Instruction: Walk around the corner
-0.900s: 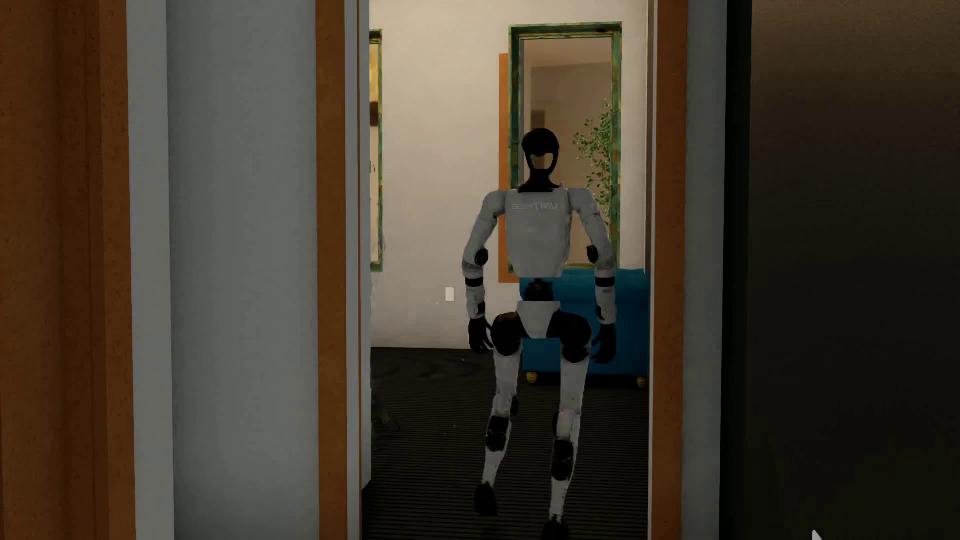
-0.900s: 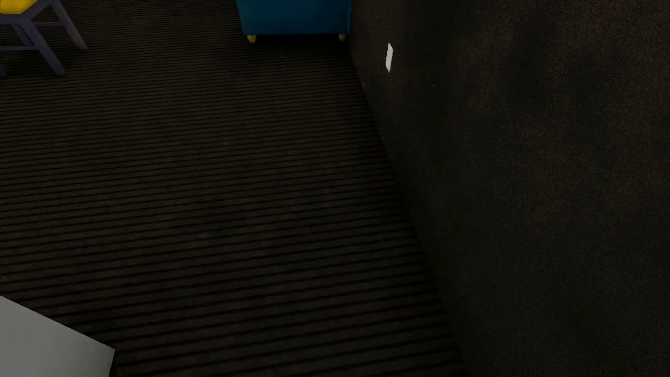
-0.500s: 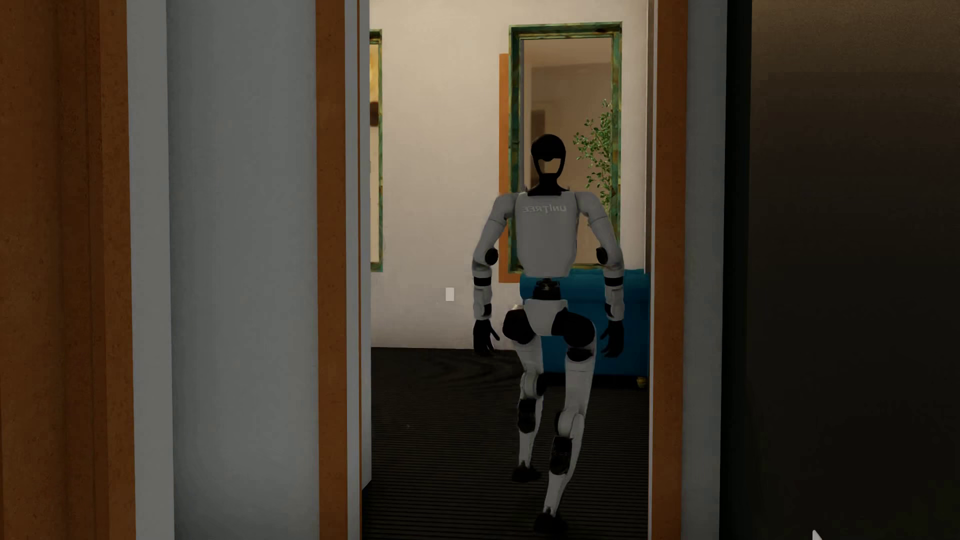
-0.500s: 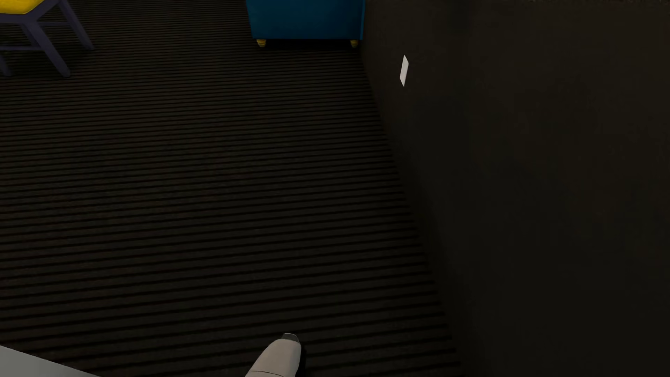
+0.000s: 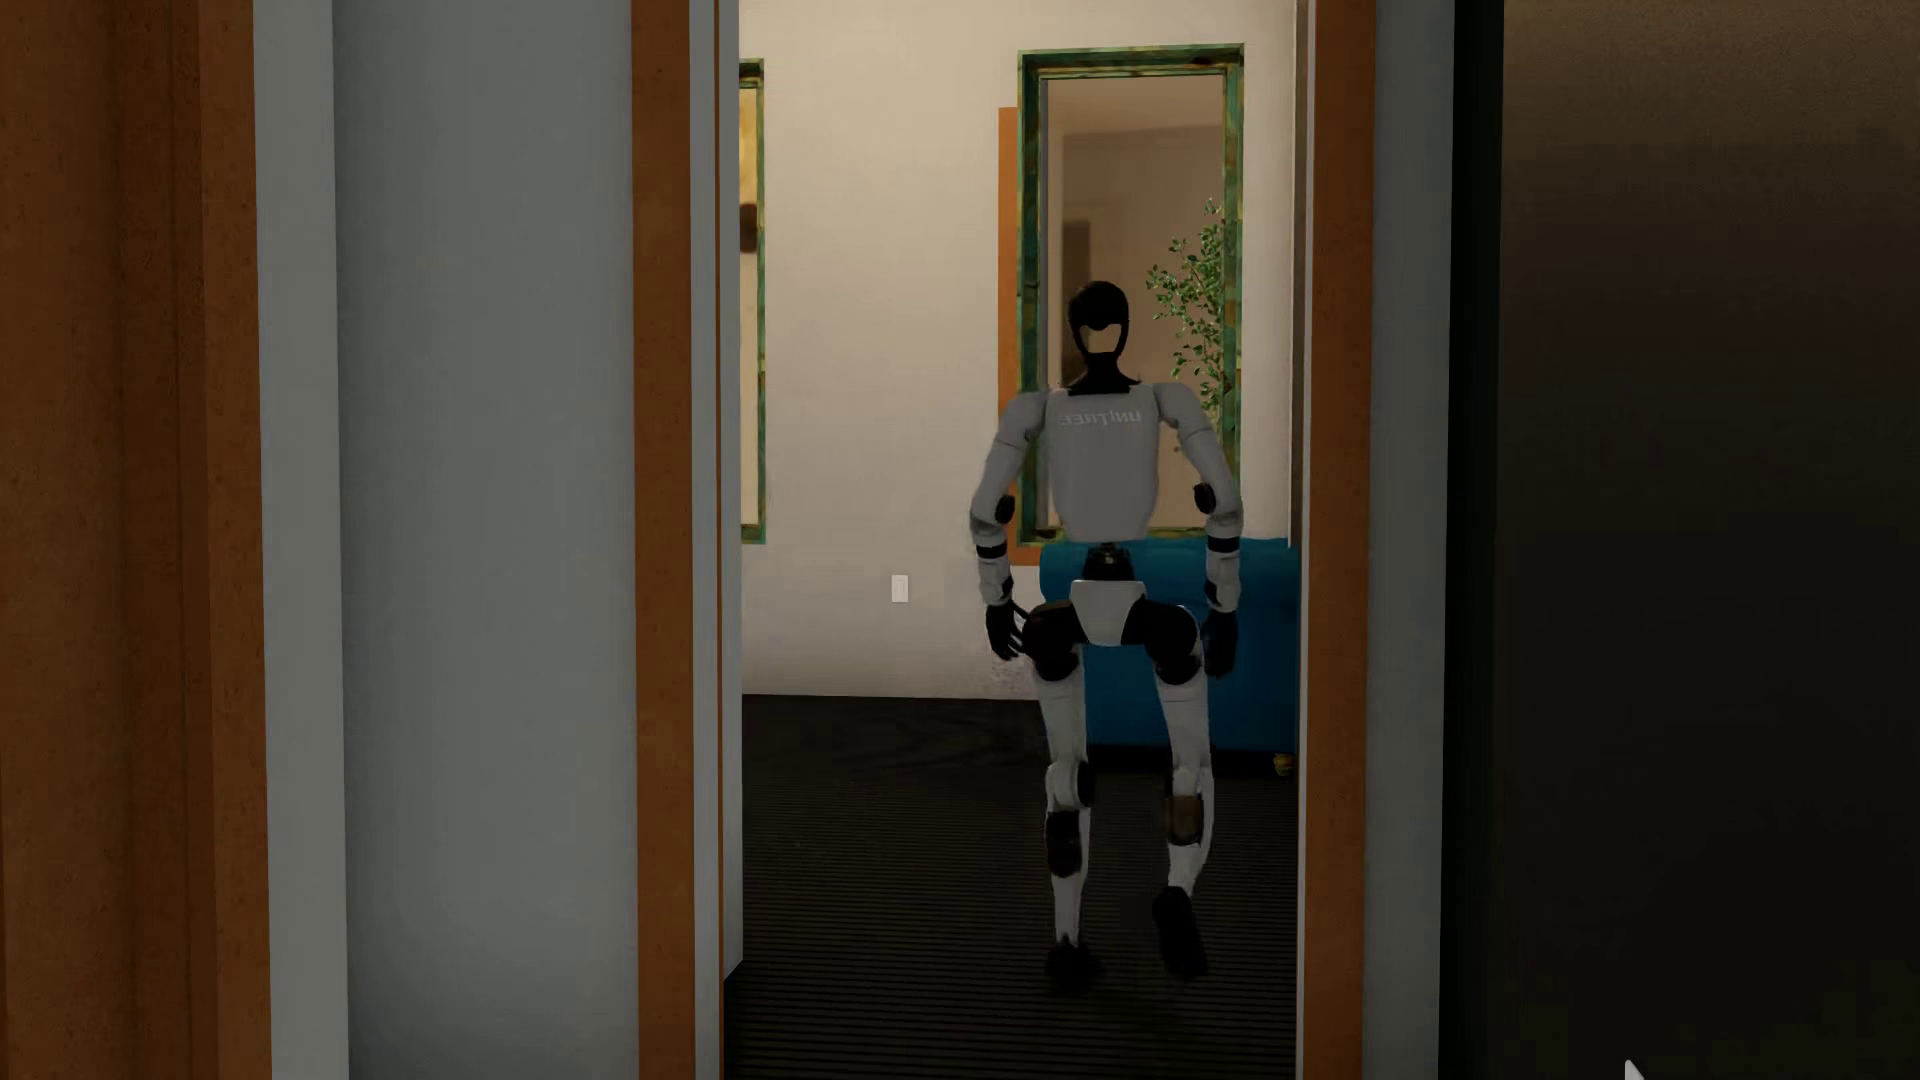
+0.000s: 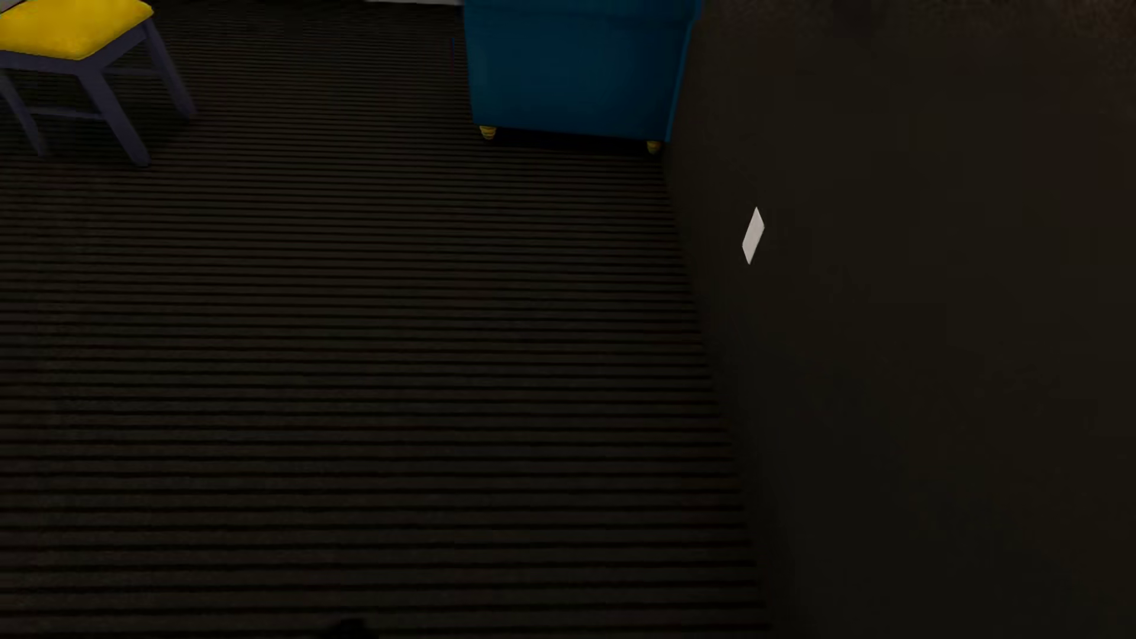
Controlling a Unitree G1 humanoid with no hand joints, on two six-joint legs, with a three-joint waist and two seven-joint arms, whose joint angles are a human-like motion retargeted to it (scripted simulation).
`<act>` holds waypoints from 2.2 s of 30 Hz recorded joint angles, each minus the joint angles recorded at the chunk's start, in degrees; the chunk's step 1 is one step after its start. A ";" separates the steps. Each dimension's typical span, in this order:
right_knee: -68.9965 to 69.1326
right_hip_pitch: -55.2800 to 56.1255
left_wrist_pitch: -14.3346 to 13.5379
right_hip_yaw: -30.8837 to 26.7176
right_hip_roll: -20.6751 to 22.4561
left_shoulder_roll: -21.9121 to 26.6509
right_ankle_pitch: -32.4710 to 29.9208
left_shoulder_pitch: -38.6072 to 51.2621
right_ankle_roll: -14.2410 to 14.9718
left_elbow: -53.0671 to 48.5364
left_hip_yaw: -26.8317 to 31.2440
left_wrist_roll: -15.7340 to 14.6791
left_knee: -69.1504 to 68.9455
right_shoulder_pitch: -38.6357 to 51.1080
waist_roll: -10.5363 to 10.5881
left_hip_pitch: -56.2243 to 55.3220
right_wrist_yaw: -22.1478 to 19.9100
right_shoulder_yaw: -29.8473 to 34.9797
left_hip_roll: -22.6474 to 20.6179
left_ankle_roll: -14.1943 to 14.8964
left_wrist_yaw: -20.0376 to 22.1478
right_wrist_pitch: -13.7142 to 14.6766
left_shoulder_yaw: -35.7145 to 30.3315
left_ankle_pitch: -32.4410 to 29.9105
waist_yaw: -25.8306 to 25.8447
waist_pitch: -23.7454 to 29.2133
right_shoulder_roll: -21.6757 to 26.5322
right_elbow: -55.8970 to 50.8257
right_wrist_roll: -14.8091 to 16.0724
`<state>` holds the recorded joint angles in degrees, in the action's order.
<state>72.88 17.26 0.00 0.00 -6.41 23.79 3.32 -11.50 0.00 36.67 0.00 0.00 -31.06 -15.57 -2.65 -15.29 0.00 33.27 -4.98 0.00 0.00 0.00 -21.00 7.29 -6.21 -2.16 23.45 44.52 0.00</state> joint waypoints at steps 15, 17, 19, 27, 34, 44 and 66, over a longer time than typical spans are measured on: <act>-39.18 8.10 0.00 0.00 6.13 -0.99 1.50 -4.30 0.00 22.64 0.00 0.00 -3.25 -3.03 4.29 18.50 0.00 -2.97 5.65 0.00 0.00 0.00 -3.33 0.11 6.96 -1.01 -1.86 5.95 0.00; -39.45 5.77 0.00 0.00 7.11 -0.86 2.21 -6.93 0.00 26.11 0.00 0.00 -12.14 -3.33 4.96 13.10 0.00 1.27 7.09 0.00 0.00 0.00 -2.68 -13.81 4.63 -1.78 -3.10 8.27 0.00; -42.49 1.55 0.00 0.00 7.73 -0.30 3.67 -8.14 0.00 25.16 0.00 0.00 -30.65 -4.35 6.01 2.24 0.00 2.63 8.77 0.00 0.00 0.00 -3.68 -15.86 3.05 -1.92 -2.74 6.59 0.00; -45.38 -12.15 0.00 0.00 5.66 -2.00 10.91 -5.46 0.00 12.57 0.00 0.00 -57.51 -0.82 2.84 -21.73 0.00 0.68 9.65 0.00 0.00 0.00 -0.27 6.31 -7.20 0.94 4.06 9.58 0.00; -45.43 -21.05 0.00 0.00 7.29 -1.46 20.35 -3.65 0.00 13.18 0.00 0.00 -7.54 3.49 0.06 -18.92 0.00 -5.58 10.88 0.00 0.00 0.00 -1.43 -4.07 -7.36 0.92 7.03 9.13 0.00; -25.05 -16.75 0.00 0.00 1.71 1.23 -19.93 -2.63 0.00 21.25 0.00 0.00 0.39 -0.06 -3.68 -6.96 0.00 -4.53 6.24 0.00 0.00 0.00 -3.72 -4.38 -4.59 -1.98 -0.52 -2.17 0.00; -43.74 15.07 0.00 0.00 4.64 -0.03 -11.15 -5.52 0.00 20.36 0.00 0.00 2.32 -7.65 2.91 27.85 0.00 -2.62 8.31 0.00 0.00 0.00 -7.16 19.30 13.79 -2.67 -0.75 7.66 0.00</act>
<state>29.14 32.34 0.00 0.00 -1.77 23.76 -7.83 -17.02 0.00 57.03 0.00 0.00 -28.75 -23.23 0.26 12.56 0.00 30.64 3.33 0.00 0.00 0.00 -28.16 26.59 7.58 -4.83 22.70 52.18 0.00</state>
